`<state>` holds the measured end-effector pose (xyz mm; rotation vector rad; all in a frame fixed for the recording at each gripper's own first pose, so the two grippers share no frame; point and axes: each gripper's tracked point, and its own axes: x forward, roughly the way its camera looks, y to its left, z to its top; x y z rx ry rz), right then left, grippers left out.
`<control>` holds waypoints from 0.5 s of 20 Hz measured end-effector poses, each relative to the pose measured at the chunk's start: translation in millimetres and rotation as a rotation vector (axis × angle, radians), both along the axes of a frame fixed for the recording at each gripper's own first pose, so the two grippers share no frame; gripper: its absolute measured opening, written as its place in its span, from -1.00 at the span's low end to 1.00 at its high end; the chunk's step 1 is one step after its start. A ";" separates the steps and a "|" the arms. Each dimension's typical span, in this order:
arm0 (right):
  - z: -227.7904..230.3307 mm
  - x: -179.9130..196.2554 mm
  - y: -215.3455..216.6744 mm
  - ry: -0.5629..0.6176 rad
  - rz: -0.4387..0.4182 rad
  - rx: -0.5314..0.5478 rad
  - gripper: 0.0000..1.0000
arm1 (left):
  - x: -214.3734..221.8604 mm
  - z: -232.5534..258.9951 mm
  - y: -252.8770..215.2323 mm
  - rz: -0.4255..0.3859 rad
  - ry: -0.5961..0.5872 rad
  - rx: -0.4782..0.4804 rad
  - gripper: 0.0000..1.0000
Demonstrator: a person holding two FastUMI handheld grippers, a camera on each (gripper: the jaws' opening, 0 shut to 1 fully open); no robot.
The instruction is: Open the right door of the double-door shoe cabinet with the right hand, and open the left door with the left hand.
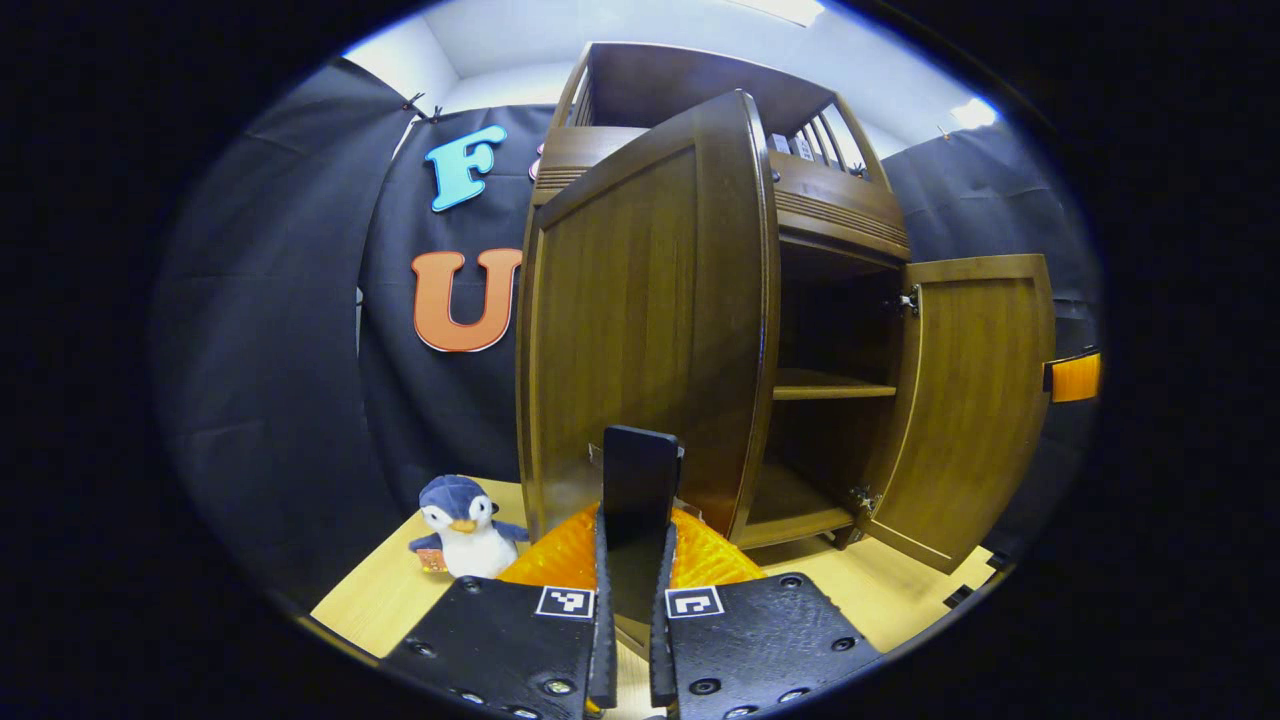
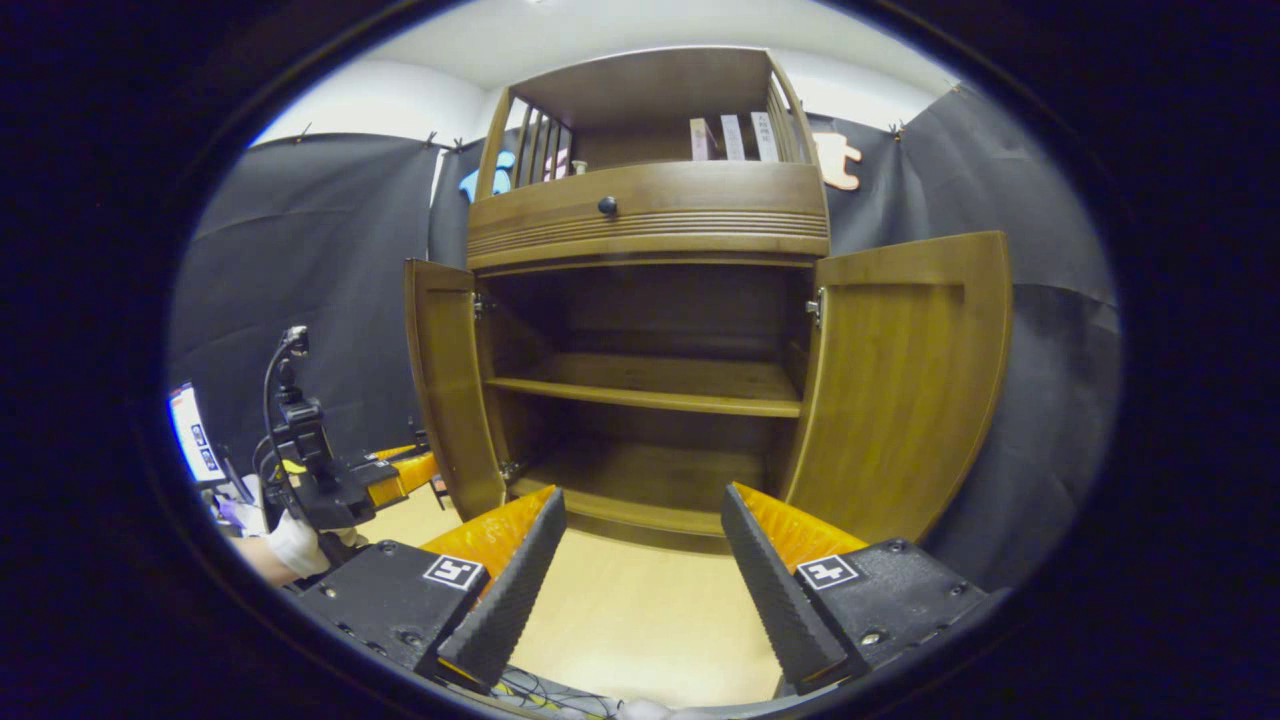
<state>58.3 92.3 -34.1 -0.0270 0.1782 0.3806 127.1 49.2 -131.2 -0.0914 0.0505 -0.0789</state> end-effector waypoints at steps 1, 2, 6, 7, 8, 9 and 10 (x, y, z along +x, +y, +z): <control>0.3 -0.2 2.4 0.001 0.000 0.002 0.99 | -1.5 0.3 2.6 -0.002 -0.003 -0.006 -0.76; -0.1 0.3 5.3 0.002 0.001 0.003 0.98 | -3.0 0.0 7.0 0.000 -0.002 -0.008 -0.76; -0.9 -2.9 18.7 0.011 0.003 0.010 0.98 | -11.4 -2.0 26.6 0.008 -0.005 -0.006 -0.77; -1.6 -4.6 23.0 0.013 0.006 0.011 0.99 | -13.7 -1.8 34.0 0.013 -0.007 -0.007 -0.77; -3.0 -6.4 27.7 0.016 0.008 0.011 0.99 | -16.1 -2.6 41.9 0.022 -0.004 -0.006 -0.77; -3.7 -7.8 31.6 0.017 0.011 0.012 0.99 | -17.0 -3.8 50.4 0.030 -0.005 -0.007 -0.77; -4.2 -9.0 36.1 0.018 0.013 0.013 0.99 | -18.5 -3.9 57.5 0.033 -0.005 -0.007 -0.77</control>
